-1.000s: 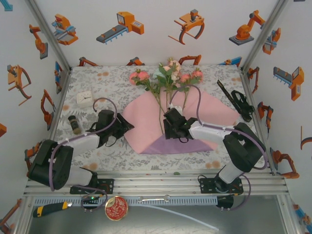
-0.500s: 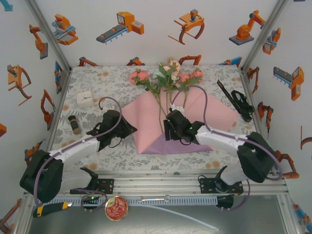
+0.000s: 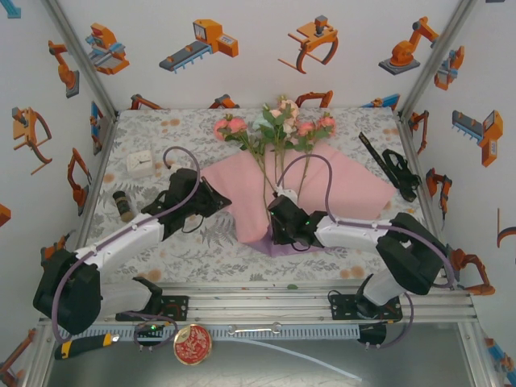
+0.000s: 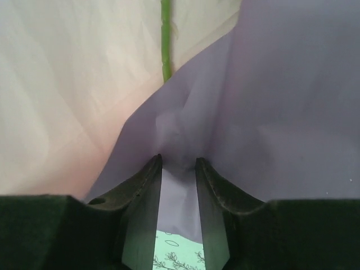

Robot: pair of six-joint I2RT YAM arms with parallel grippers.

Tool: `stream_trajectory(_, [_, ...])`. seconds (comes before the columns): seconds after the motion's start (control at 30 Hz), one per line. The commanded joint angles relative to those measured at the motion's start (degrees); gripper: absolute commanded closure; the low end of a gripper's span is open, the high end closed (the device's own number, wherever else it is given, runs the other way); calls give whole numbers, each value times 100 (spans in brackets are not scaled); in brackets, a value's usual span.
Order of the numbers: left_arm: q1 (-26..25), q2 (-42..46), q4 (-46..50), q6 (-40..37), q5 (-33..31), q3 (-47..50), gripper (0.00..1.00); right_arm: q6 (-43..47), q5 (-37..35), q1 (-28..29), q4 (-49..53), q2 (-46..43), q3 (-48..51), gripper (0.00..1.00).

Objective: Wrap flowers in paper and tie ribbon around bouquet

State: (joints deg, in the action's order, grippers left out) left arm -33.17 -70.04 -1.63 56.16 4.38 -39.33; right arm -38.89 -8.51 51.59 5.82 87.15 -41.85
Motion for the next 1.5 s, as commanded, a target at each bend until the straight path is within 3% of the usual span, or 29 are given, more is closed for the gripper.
stream_trajectory(0.0, [-66,-89,12,75,290,-424,99,-12,-166,9,-134,186,-39,59])
stream_trajectory(0.1, [-135,-192,-218,40,366,-576,99,4,-152,9,-91,331,-69,55])
stream_trajectory(0.23, [-215,-485,-409,-40,505,-817,99,29,-120,6,-34,240,-48,60])
stream_trajectory(0.5, [-290,-1018,-592,-22,617,-1040,99,26,513,-360,33,-1331,594,59])
stream_trajectory(0.67, [-358,-1251,-630,-26,651,-1213,100,384,1608,-493,-96,-2508,1126,47])
stream_trajectory(0.8, [-425,-1426,-654,1,612,-1374,100,274,2600,-492,-713,-3210,1567,29])
stream_trajectory(0.9, [-555,-1609,-706,63,579,-1575,100,-4,2824,-492,-1315,-3108,1690,16])
stream_trajectory(1.07, [-842,-2086,-848,157,527,-1967,100,-30,2416,-431,-1638,-2307,1412,15])
stream_trajectory(1.17, [-944,-2305,-958,227,495,-2088,100,-93,1941,-431,-1559,-1961,1226,25])
stream_trajectory(1.3, [-970,-2468,-1075,180,458,-2220,96,-139,1148,-431,-900,-1755,1137,71])
stream_trajectory(1.33, [-976,-2484,-1145,115,470,-2232,90,-180,1000,-435,-850,-1755,1197,79])
stream_trajectory(1.4, [-982,-2451,-1256,-101,493,-2260,69,-311,772,-440,-893,-1789,1370,91])
stream_trajectory(1.47, [-981,-2237,-1201,-516,332,-2238,52,-437,623,-440,-899,-1829,1529,92])
